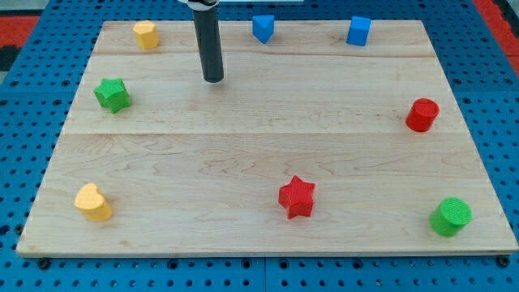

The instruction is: Slide the green circle slightly up

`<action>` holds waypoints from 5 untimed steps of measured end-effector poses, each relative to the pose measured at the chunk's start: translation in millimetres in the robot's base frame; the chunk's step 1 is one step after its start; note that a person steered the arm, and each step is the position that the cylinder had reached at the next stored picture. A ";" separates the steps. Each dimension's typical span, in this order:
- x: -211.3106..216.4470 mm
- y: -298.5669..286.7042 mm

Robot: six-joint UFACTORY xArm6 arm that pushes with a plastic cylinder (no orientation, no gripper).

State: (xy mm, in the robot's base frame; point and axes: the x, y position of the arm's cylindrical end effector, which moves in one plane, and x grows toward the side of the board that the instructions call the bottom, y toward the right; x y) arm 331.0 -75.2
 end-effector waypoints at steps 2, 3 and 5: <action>1.0 0.5; 1.7 45.9; 80.6 181.8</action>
State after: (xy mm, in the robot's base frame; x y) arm 411.6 106.6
